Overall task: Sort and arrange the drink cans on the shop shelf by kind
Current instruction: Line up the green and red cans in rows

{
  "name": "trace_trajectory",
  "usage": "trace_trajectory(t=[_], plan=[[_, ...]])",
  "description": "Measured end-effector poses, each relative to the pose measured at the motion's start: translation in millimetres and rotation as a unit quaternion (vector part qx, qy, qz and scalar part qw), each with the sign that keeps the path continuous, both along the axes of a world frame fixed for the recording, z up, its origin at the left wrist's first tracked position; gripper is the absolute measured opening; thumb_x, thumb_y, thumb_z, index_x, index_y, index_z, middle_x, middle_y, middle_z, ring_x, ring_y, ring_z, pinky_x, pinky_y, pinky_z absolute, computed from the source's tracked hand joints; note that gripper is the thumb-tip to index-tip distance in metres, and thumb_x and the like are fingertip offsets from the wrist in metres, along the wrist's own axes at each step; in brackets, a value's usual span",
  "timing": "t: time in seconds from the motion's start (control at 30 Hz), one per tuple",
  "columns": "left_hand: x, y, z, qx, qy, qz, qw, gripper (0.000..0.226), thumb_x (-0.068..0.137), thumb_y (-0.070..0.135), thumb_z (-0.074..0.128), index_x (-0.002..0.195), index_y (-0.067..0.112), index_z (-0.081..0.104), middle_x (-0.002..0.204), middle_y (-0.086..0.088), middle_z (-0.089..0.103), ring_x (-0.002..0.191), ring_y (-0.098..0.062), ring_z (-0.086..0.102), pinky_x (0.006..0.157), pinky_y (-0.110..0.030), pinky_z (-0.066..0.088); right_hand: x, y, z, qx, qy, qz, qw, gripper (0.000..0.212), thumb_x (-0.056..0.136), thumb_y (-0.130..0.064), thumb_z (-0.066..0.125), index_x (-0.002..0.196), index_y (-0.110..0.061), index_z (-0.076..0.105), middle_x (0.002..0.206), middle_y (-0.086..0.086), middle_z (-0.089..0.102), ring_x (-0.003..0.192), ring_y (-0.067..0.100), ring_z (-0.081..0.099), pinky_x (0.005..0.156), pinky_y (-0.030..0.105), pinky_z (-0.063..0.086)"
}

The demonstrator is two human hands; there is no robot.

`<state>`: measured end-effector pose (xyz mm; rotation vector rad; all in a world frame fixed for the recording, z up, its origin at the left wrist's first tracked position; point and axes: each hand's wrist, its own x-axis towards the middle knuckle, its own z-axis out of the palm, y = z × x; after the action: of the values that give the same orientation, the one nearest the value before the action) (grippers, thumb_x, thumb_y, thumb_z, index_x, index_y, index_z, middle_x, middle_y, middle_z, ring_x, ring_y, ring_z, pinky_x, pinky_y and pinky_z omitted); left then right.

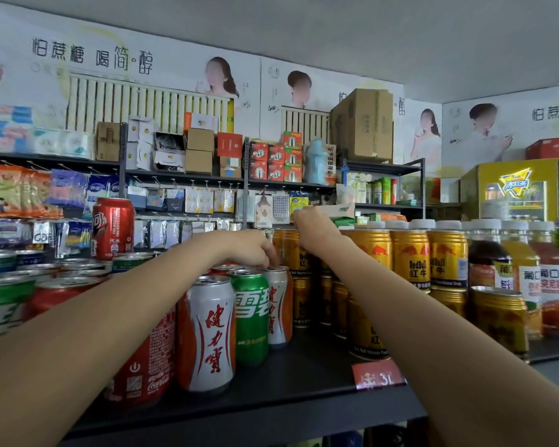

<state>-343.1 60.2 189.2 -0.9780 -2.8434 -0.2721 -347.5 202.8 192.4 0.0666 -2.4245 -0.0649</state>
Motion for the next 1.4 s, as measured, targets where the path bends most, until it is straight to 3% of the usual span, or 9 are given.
trace_trajectory(t=[0.17,0.3,0.4,0.47,0.63,0.83,0.97,1.13,1.4], plan=[[2,3,0,0.008,0.006,0.001,1.000,0.035,0.091,0.005,0.046,0.124,0.013,0.057,0.131,-0.003,0.053,0.121,-0.018,0.047,0.104,-0.032,0.038,7,4,4,-0.008,-0.014,0.025,1.000,0.032,0.087,0.004,0.052,0.118,-0.002,0.050,0.118,0.016,0.054,0.105,0.029,0.055,0.074,0.029,0.041],[10,12,1,0.062,0.023,-0.027,0.997,0.033,0.090,0.004,0.045,0.120,0.010,0.057,0.127,-0.006,0.055,0.116,-0.019,0.051,0.099,-0.030,0.042,44,14,24,-0.022,0.069,0.065,0.995,0.032,0.086,0.009,0.049,0.114,-0.004,0.055,0.116,0.013,0.056,0.104,0.025,0.056,0.083,0.026,0.046],[19,23,2,0.102,0.033,-0.048,0.993,0.030,0.091,0.004,0.046,0.118,0.011,0.058,0.124,-0.005,0.056,0.112,-0.018,0.054,0.093,-0.028,0.043,78,36,40,0.007,0.066,0.057,0.996,0.017,0.087,-0.009,0.058,0.104,-0.008,0.060,0.107,0.007,0.060,0.100,0.020,0.056,0.083,0.029,0.047],[25,31,0,0.103,0.031,-0.056,0.993,0.030,0.092,0.007,0.046,0.119,0.012,0.057,0.125,-0.005,0.055,0.114,-0.018,0.052,0.096,-0.029,0.043,99,52,40,0.037,-0.005,0.023,0.999,0.026,0.086,-0.026,0.063,0.105,-0.009,0.062,0.102,0.003,0.058,0.096,0.016,0.053,0.078,0.026,0.041],[38,36,-10,0.059,0.030,-0.068,0.995,0.035,0.092,0.007,0.046,0.126,0.012,0.053,0.130,-0.005,0.053,0.118,-0.016,0.049,0.095,-0.023,0.039,123,84,12,-0.009,-0.007,0.002,1.000,0.032,0.085,-0.035,0.063,0.107,-0.013,0.061,0.117,0.007,0.059,0.112,0.023,0.052,0.097,0.042,0.044],[64,60,-20,0.338,0.197,-0.104,0.914,0.016,0.090,0.008,0.051,0.102,0.014,0.061,0.107,0.000,0.060,0.088,-0.007,0.052,0.074,-0.015,0.044,135,119,-35,-0.147,0.116,-0.058,0.981,0.037,0.087,-0.029,0.061,0.121,-0.017,0.053,0.131,0.011,0.048,0.124,0.033,0.039,0.099,0.050,0.036],[78,95,-30,0.341,0.243,-0.135,0.898,0.012,0.087,0.015,0.056,0.098,0.021,0.055,0.106,0.004,0.048,0.103,-0.013,0.046,0.087,-0.026,0.039,154,153,-56,-0.189,0.109,-0.161,0.962,0.048,0.086,-0.028,0.062,0.129,-0.016,0.045,0.136,0.018,0.040,0.127,0.039,0.031,0.101,0.051,0.032],[83,120,-48,0.326,0.254,-0.119,0.903,0.022,0.086,0.014,0.055,0.107,0.017,0.056,0.122,-0.002,0.045,0.125,-0.021,0.034,0.100,-0.032,0.030,156,190,-95,-0.233,-0.012,-0.217,0.948,0.065,0.081,-0.036,0.069,0.134,-0.016,0.039,0.138,0.025,0.035,0.126,0.042,0.036,0.102,0.053,0.035],[82,116,-62,0.306,0.231,-0.110,0.917,0.022,0.085,0.012,0.055,0.108,0.015,0.057,0.116,-0.002,0.044,0.117,-0.021,0.039,0.098,-0.030,0.035,145,191,-119,-0.322,0.089,-0.192,0.923,0.048,0.078,-0.021,0.072,0.114,-0.021,0.041,0.116,0.020,0.049,0.103,0.039,0.051,0.089,0.049,0.044]])
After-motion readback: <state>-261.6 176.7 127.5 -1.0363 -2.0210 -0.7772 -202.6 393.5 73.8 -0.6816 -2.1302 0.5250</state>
